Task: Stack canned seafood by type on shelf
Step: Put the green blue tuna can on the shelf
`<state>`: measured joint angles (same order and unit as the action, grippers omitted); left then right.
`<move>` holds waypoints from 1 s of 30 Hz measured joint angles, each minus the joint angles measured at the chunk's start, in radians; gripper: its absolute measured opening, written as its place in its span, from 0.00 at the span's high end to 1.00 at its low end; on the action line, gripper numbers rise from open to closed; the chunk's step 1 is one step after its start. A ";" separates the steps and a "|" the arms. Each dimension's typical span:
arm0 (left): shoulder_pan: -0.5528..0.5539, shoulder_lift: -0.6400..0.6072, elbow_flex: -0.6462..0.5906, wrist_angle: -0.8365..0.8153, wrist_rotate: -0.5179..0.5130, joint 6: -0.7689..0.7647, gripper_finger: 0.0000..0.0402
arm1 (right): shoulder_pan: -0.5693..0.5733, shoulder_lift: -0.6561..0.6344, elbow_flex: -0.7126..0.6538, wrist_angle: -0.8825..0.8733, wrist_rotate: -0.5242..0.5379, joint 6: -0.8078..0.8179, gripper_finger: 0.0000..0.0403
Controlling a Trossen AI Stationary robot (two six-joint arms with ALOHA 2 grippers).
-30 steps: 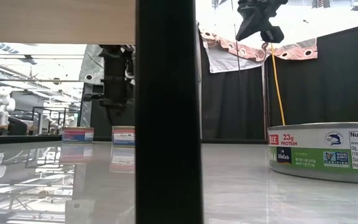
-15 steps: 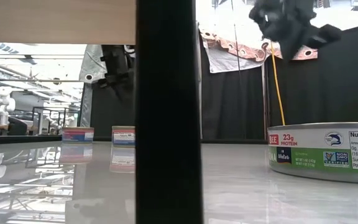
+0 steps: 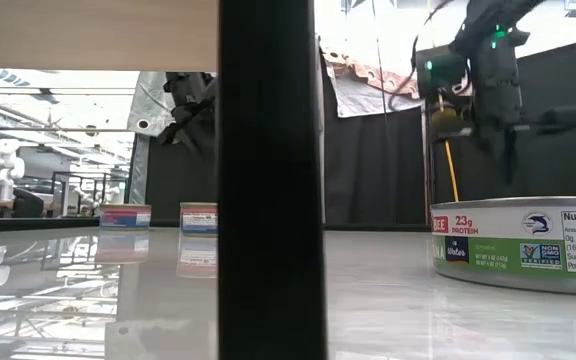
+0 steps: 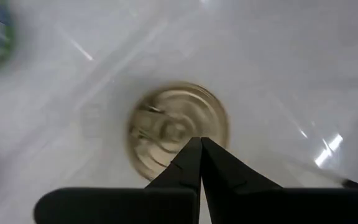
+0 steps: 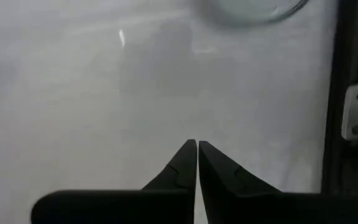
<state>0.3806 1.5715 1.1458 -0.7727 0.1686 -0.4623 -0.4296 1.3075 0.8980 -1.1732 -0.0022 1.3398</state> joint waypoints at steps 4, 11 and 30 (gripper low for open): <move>-0.054 0.000 0.000 0.003 0.012 -0.028 0.97 | -0.073 0.000 -0.030 0.027 0.061 0.033 1.00; -0.125 0.000 0.000 0.008 0.012 -0.030 0.97 | -0.183 0.010 -0.029 0.060 0.183 0.063 1.00; -0.132 0.000 0.000 0.012 -0.002 -0.057 0.97 | -0.209 0.267 -0.025 0.132 0.140 -0.017 1.00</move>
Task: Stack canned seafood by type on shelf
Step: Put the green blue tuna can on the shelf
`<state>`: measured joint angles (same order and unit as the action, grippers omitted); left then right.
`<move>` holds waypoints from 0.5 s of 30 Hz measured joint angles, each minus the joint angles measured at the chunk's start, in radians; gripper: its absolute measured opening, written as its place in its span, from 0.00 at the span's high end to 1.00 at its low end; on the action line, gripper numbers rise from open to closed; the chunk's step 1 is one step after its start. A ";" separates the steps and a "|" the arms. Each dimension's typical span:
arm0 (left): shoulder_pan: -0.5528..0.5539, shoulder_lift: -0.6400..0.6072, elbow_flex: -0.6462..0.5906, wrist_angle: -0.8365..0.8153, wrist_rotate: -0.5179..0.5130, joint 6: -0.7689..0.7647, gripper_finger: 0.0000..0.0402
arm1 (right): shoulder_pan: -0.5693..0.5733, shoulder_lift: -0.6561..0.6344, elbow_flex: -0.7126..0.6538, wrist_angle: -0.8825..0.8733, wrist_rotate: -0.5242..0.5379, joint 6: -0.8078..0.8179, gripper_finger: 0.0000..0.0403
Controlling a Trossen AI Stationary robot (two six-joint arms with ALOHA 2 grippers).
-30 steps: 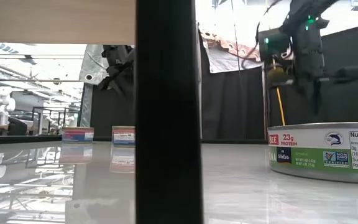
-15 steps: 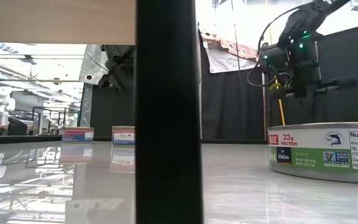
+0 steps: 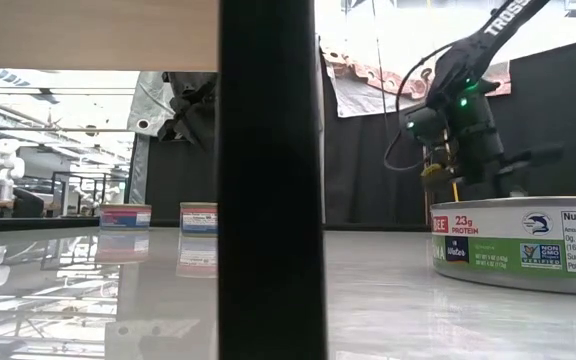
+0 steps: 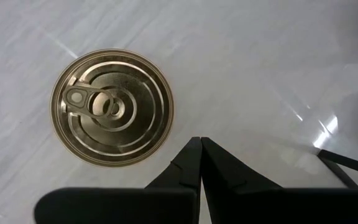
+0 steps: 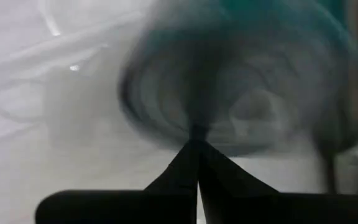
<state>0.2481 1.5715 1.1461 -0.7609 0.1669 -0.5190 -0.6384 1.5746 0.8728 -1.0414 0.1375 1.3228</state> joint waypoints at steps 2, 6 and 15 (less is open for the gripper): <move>0.000 0.000 0.000 -0.001 0.000 -0.001 0.97 | 0.013 0.025 -0.002 0.033 -0.024 0.013 1.00; 0.000 0.000 0.000 -0.002 -0.016 -0.016 0.97 | 0.059 0.058 -0.003 0.035 -0.047 0.043 1.00; 0.001 0.000 0.000 -0.003 -0.040 -0.024 0.97 | 0.186 0.055 -0.002 0.045 -0.091 0.074 1.00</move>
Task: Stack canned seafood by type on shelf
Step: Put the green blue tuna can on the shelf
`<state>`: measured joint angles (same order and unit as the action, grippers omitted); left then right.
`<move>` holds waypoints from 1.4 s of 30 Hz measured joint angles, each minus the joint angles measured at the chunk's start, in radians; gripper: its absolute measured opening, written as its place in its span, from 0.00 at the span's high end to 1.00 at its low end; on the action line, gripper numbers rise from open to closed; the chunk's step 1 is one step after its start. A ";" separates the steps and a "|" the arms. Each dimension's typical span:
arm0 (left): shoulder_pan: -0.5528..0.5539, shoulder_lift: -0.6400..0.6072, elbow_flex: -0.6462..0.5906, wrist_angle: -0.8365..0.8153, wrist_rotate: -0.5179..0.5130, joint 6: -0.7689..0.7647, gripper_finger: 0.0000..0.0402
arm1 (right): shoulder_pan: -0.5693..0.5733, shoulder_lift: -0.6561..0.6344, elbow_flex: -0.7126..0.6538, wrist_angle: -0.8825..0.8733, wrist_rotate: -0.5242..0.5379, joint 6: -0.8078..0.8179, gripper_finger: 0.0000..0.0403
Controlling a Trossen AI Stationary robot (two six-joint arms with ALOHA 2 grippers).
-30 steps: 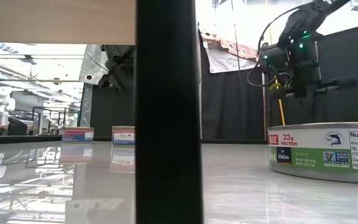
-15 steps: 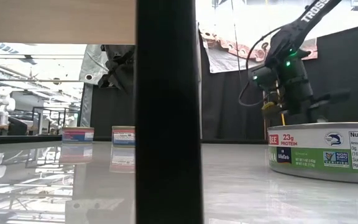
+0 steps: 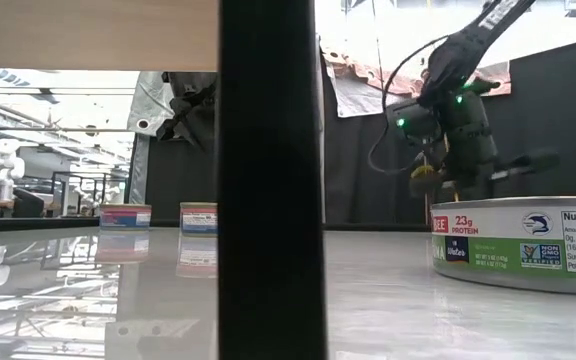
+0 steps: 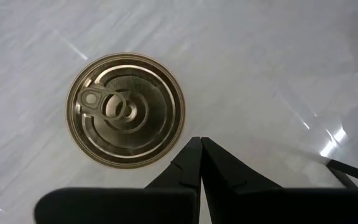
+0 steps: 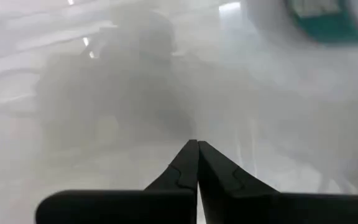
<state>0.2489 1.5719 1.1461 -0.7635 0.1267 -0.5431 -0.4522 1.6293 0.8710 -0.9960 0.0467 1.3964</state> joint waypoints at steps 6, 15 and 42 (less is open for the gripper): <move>0.000 0.000 0.000 0.001 0.000 0.001 0.97 | -0.067 -0.110 0.002 -0.174 0.109 0.095 1.00; 0.000 0.000 0.000 -0.004 0.035 0.033 0.97 | -0.194 -0.115 0.001 -0.160 0.197 0.017 1.00; 0.000 0.000 0.000 -0.004 0.034 0.033 0.97 | -0.106 -0.113 -0.084 -0.066 0.176 0.165 1.00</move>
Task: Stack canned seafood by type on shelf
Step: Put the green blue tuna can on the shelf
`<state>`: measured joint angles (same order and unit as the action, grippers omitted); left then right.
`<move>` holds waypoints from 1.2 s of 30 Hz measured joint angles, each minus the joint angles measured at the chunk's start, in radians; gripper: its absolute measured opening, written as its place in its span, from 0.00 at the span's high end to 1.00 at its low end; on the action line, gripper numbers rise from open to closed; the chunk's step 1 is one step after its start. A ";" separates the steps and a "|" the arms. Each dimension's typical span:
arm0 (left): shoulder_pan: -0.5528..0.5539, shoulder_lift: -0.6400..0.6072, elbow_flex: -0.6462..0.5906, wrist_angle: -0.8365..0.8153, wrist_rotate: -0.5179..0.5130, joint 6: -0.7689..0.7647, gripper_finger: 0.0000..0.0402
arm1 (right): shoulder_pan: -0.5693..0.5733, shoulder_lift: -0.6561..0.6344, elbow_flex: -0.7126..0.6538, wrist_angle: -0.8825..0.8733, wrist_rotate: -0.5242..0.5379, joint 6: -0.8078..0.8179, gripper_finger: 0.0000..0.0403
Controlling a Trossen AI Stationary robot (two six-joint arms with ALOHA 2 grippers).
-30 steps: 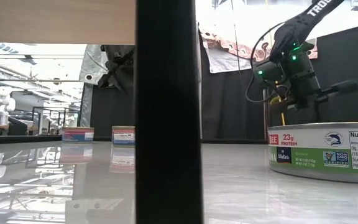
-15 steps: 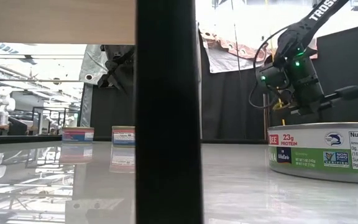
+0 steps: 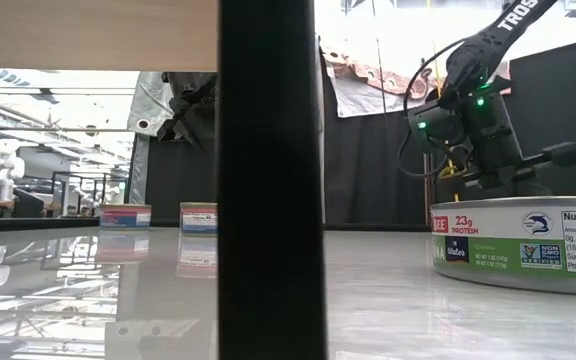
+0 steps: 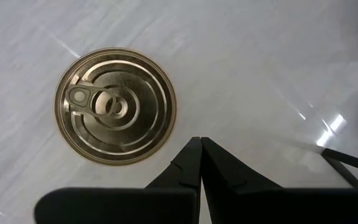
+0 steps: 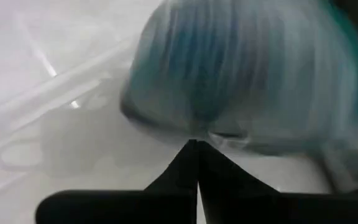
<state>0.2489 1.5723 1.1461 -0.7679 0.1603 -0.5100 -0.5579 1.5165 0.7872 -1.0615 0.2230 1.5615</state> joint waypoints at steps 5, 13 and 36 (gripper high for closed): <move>0.002 0.000 0.000 0.000 -0.019 0.009 0.97 | 0.054 0.025 -0.001 0.024 -0.019 0.052 1.00; 0.030 0.000 0.000 -0.009 -0.022 0.044 0.97 | 0.112 0.043 -0.003 0.059 -0.016 0.050 1.00; 0.052 -0.001 0.000 -0.001 0.020 0.071 0.97 | -0.075 -0.037 0.432 -0.403 -0.083 -1.183 0.35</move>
<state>0.3008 1.5708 1.1465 -0.7686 0.1806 -0.4385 -0.6333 1.4796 1.2194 -1.4642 0.1398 0.3782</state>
